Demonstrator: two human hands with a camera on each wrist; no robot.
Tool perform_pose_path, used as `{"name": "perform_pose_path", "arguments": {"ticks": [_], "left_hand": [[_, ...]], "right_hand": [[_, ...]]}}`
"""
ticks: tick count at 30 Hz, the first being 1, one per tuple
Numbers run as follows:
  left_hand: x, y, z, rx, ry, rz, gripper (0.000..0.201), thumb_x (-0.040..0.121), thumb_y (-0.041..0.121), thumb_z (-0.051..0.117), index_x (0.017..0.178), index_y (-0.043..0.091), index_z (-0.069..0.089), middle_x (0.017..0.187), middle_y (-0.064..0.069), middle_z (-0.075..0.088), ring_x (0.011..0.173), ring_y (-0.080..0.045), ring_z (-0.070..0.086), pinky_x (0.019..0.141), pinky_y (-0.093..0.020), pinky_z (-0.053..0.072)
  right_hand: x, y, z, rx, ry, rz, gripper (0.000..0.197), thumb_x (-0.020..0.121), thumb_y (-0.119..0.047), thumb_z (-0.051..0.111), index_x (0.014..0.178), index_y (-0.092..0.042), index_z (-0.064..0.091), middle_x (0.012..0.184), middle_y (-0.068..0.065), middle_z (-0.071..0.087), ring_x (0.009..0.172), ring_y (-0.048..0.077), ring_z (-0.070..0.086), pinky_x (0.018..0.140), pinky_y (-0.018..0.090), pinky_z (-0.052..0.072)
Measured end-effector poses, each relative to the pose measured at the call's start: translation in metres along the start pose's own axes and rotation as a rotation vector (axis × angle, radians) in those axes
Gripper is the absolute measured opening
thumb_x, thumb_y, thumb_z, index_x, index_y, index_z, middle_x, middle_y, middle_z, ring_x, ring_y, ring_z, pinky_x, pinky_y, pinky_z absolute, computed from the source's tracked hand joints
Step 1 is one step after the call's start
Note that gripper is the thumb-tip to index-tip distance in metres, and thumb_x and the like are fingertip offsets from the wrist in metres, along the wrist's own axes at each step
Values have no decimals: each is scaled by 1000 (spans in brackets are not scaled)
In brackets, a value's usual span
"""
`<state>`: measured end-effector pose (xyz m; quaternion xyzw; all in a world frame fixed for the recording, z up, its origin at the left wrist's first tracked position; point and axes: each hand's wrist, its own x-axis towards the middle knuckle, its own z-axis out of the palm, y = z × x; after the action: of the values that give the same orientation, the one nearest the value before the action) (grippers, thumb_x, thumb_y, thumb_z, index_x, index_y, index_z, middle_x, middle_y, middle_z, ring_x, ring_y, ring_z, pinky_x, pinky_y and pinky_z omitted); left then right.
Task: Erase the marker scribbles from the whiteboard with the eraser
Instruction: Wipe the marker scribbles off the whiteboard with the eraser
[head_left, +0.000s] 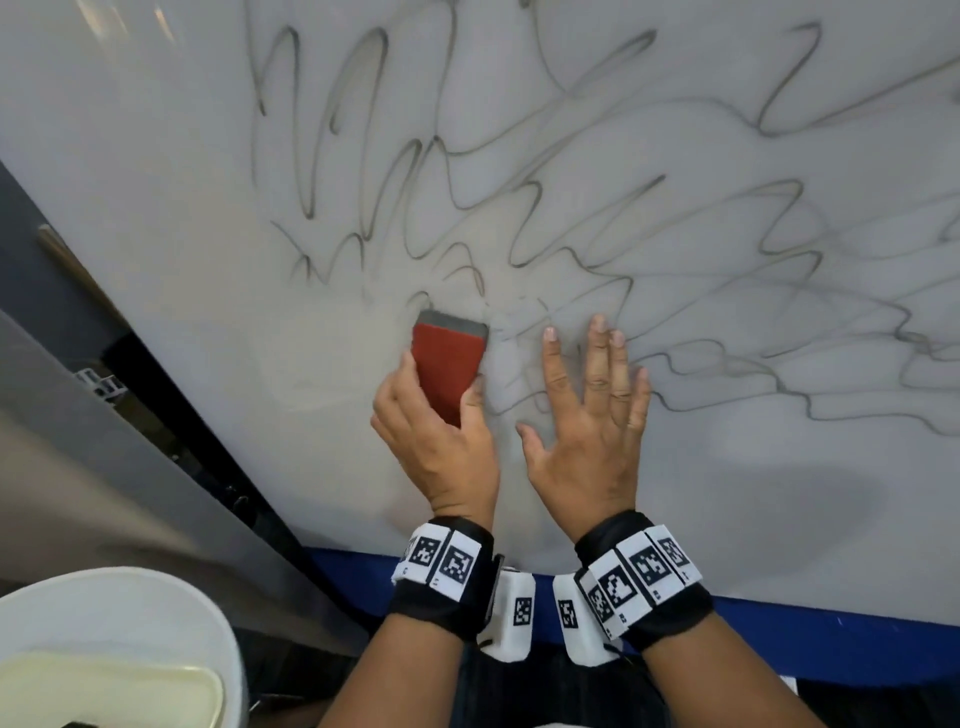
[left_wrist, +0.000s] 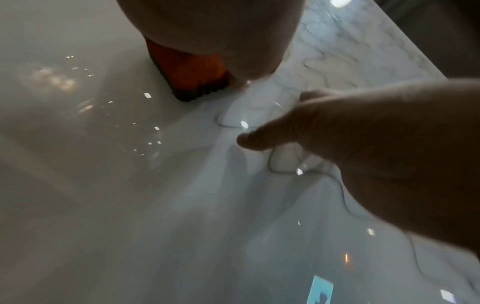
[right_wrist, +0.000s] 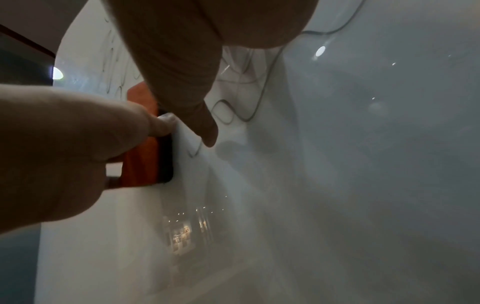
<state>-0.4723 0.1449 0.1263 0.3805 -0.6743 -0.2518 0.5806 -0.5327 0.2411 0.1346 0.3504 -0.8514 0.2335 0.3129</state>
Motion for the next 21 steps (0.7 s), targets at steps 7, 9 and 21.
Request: {"name": "perform_pose_path", "arguments": {"ticks": [7, 9, 21], "left_hand": [[13, 1, -5, -81, 40, -113, 69, 77, 22, 82, 136, 8, 49, 127, -11, 51, 118, -24, 43, 103, -44, 41], [17, 5, -6, -64, 60, -114, 70, 77, 22, 81, 138, 9, 49, 127, -12, 50, 118, -25, 43, 103, -42, 40], [10, 13, -4, -16, 22, -42, 70, 80, 26, 80, 141, 9, 47, 127, -12, 50, 115, -23, 43, 100, -36, 40]], "right_hand": [[-2, 2, -3, 20, -22, -17, 108, 69, -34, 84, 157, -25, 22, 164, 6, -1, 152, 21, -8, 121, 55, 10], [-2, 4, -5, 16, -36, -28, 107, 69, -33, 84, 157, -25, 23, 164, 6, -2, 152, 21, -8, 121, 55, 11], [-3, 7, -8, 32, -59, -36, 108, 69, -31, 82, 157, -24, 19, 165, 5, -3, 153, 21, -6, 121, 52, 8]]}}
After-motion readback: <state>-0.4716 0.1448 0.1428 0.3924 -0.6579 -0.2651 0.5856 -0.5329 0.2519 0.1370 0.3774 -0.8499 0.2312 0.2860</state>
